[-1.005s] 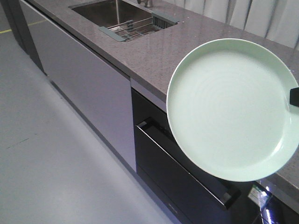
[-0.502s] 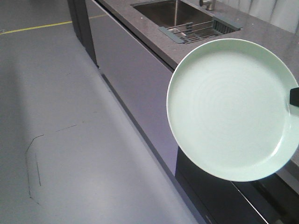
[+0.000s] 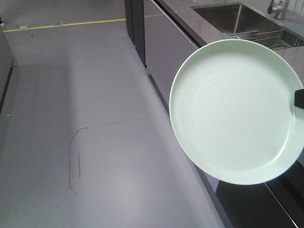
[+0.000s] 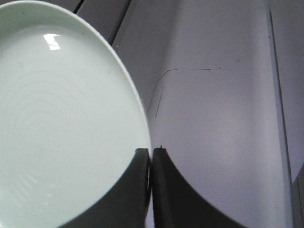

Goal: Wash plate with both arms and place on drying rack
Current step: 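Drive the base away from the counter holding the plate in the right gripper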

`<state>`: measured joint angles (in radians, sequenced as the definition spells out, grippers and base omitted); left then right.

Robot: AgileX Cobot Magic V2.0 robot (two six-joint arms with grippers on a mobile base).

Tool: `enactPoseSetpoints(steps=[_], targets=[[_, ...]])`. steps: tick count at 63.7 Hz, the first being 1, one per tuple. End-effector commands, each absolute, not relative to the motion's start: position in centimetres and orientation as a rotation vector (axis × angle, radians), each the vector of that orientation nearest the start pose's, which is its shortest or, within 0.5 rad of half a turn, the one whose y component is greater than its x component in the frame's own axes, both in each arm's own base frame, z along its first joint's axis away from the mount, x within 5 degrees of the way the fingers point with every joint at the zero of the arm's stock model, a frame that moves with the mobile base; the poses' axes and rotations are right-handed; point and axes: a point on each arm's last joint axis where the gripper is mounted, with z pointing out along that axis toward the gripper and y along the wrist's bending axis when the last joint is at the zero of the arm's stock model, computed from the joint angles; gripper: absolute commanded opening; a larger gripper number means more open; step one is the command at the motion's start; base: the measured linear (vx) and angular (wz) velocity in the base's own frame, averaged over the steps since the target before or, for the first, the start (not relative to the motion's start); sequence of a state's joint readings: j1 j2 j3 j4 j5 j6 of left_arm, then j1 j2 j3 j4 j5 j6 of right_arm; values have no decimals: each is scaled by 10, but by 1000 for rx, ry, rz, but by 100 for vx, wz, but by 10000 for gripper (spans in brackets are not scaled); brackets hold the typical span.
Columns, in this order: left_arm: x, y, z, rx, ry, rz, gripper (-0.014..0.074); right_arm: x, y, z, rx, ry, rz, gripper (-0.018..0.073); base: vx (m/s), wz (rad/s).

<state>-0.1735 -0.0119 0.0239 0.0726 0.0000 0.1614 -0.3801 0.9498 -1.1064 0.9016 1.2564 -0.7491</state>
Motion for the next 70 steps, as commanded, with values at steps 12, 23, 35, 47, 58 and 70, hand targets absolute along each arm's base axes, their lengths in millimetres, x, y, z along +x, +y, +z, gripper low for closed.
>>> enactPoseSetpoints(steps=[12, 23, 35, 47, 58, 70], targets=[[54, -10, 206, 289, 1401, 28, -6, 158, 12, 424, -348, 2040, 597, -8, 7, 35], [54, -10, 206, 289, 1401, 28, -6, 158, 12, 424, -348, 2040, 597, -8, 8, 32], [54, -10, 206, 289, 1401, 28, -6, 158, 12, 424, -348, 2040, 597, -8, 8, 32], [54, -10, 206, 289, 1401, 28, -6, 158, 12, 424, -348, 2040, 597, -8, 9, 30], [54, -10, 206, 289, 1401, 28, -6, 158, 12, 424, -348, 2040, 597, -8, 9, 24], [54, -10, 206, 289, 1401, 28, -6, 158, 12, 424, -348, 2040, 597, -8, 9, 16]])
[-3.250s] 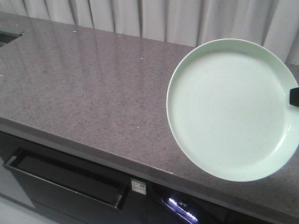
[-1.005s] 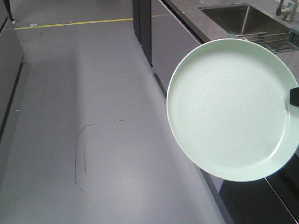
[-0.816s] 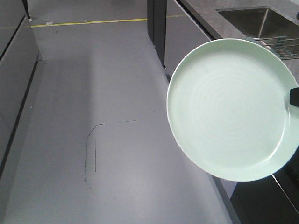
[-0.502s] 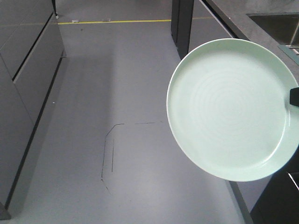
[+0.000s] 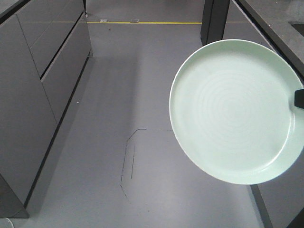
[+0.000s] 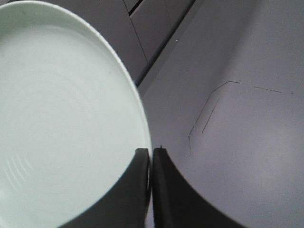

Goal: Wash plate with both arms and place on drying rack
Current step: 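Drive the base away from the counter holding the plate in the right gripper, then drive along the aisle carrying the plate in the right gripper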

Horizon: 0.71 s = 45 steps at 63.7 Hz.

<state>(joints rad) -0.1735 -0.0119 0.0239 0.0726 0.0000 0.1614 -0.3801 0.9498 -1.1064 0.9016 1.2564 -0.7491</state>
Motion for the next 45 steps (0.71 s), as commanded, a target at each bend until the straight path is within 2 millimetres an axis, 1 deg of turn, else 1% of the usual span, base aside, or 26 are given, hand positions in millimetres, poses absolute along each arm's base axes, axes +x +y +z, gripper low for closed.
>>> enactPoseSetpoints(steps=[1, 45], targets=[[54, -10, 206, 289, 1401, 28, -6, 158, 12, 424, -348, 2040, 597, -8, 9, 13], [54, -10, 206, 289, 1401, 28, -6, 158, 12, 424, -348, 2040, 597, -8, 11, 9]])
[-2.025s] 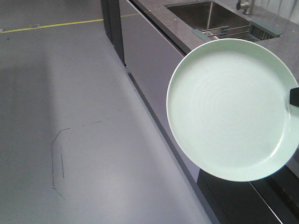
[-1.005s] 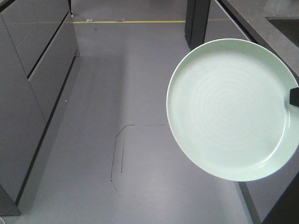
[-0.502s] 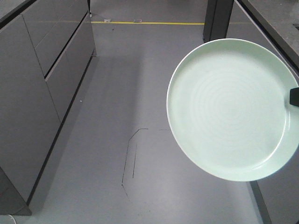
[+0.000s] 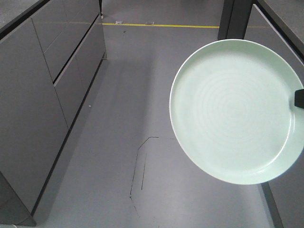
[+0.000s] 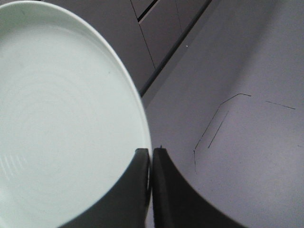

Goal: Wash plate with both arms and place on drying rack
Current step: 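Drive along the aisle carrying the plate in the right gripper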

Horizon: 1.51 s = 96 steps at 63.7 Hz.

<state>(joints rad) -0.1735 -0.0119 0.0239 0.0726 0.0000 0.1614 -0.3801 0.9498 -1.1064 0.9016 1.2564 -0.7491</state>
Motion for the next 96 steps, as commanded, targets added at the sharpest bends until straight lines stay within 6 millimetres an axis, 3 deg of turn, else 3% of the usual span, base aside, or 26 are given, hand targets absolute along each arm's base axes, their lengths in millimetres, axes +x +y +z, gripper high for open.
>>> enactPoseSetpoints(steps=[1, 96], targets=[[54, -10, 206, 289, 1401, 28, -6, 158, 12, 424, -348, 2040, 597, -8, 14, 7], [54, -10, 206, 289, 1401, 28, -6, 158, 12, 424, -348, 2040, 597, -8, 17, 2]])
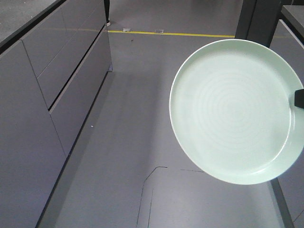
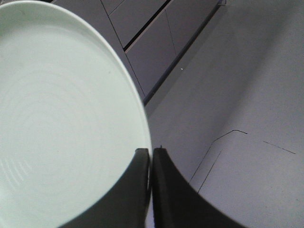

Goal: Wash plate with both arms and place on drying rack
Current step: 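Drive along the aisle carrying the plate in the right gripper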

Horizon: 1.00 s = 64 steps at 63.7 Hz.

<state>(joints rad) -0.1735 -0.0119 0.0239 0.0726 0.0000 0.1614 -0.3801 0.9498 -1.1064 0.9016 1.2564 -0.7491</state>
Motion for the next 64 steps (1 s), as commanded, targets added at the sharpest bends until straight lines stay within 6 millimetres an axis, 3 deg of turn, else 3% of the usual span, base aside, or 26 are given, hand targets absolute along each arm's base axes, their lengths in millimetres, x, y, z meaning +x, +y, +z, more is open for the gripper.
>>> enactPoseSetpoints(steps=[1, 64], targets=[[54, -10, 206, 289, 1401, 28, -6, 158, 12, 424, -348, 2040, 597, -8, 18, 1], [54, -10, 206, 289, 1401, 28, -6, 158, 12, 424, -348, 2040, 597, -8, 17, 0]])
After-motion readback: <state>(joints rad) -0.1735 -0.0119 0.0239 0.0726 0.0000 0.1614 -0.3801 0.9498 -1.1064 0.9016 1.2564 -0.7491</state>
